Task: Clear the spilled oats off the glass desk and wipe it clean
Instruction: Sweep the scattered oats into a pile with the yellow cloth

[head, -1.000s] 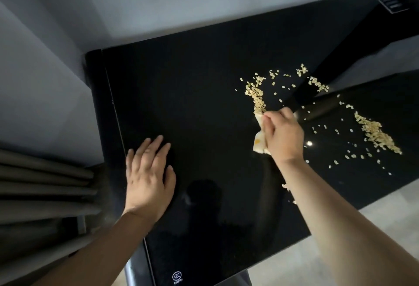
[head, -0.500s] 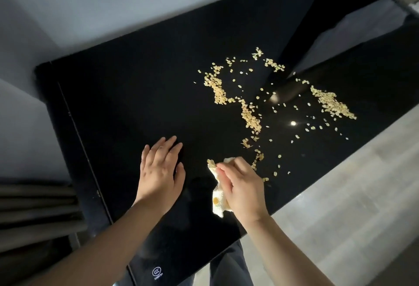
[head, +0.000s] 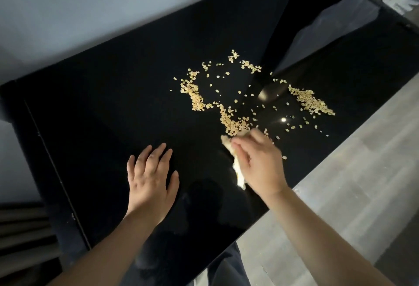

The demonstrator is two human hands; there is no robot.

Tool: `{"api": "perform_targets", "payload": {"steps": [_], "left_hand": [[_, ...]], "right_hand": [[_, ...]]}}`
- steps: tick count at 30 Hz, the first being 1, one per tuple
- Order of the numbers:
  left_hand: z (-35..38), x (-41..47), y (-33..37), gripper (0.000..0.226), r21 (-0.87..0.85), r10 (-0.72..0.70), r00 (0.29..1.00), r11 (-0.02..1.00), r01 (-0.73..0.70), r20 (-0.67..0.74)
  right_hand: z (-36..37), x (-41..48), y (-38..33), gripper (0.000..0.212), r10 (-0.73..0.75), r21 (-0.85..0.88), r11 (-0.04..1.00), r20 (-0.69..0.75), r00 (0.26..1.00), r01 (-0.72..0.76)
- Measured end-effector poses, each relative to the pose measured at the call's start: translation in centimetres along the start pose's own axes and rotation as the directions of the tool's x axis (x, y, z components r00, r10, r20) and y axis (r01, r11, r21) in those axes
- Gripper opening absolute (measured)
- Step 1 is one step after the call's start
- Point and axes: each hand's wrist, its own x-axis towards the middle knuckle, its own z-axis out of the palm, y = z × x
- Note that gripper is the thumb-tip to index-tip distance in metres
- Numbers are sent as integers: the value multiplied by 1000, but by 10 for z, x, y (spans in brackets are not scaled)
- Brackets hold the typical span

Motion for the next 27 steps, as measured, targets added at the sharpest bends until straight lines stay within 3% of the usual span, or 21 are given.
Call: {"api": "perform_targets", "payload": {"steps": [3, 7, 12, 20, 24, 27], "left_hand": [[0, 0, -1, 57, 28, 8, 1000, 1000, -9, 3], [0, 2, 2, 56, 40, -1, 1000, 999, 0, 7], [0, 5, 5, 58, 16, -48, 999, 999, 48, -2], [3, 12, 13, 55, -31, -56, 997, 998, 55, -54], [4, 25, 18, 54, -33, -29, 998, 999, 27, -63], [5, 37, 19, 55, -24, -51, 996, 999, 49, -67]], "right_hand": [[9, -40, -34, 7, 118, -33, 993, 67, 991, -116], [25, -60, -43, 10, 265, -38, 964, 11, 964, -264], [15, -46, -12, 10, 135, -65, 989, 15, 991, -134], [-13, 8, 79, 27, 145, -95, 984, -73, 987, -152], [-18, 17, 48, 23, 144, 42, 989, -105, 984, -140], [-1, 1, 3, 17, 102, 145, 985, -25, 994, -98]]}}
